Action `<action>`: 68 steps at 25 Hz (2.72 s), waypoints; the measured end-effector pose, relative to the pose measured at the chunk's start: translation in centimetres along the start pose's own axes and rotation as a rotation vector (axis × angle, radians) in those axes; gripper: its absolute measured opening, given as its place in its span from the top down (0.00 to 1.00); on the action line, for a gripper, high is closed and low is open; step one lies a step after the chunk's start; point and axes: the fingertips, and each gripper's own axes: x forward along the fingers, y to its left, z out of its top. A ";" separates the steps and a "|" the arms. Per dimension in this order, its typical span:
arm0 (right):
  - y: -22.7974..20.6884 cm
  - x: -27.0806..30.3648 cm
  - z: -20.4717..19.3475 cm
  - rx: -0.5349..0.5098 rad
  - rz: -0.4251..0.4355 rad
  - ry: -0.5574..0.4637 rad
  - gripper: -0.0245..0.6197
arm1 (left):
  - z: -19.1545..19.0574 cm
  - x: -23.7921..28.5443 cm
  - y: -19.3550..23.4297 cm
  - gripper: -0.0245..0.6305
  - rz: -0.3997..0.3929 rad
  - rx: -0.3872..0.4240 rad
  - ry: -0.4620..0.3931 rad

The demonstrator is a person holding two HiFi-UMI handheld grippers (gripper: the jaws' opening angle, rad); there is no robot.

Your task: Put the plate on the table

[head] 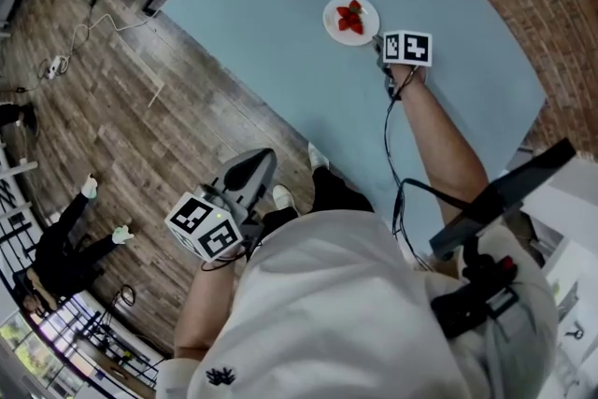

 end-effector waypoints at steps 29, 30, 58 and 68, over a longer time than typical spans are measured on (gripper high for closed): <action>23.1 -31.5 -24.3 -0.384 0.077 -0.267 0.95 | -10.3 -18.1 -2.2 0.96 -0.117 0.146 0.006; 23.8 -32.1 -24.7 -0.394 0.085 -0.271 0.95 | -10.6 -18.5 -2.2 0.96 -0.118 0.148 0.008; 33.2 -35.5 -27.6 -0.540 0.243 -0.307 0.95 | -12.5 -22.4 -2.5 0.96 -0.123 0.136 -0.029; 33.5 -34.8 -27.6 -0.554 0.245 -0.284 0.95 | -12.5 -22.5 -1.8 0.96 -0.117 0.117 -0.032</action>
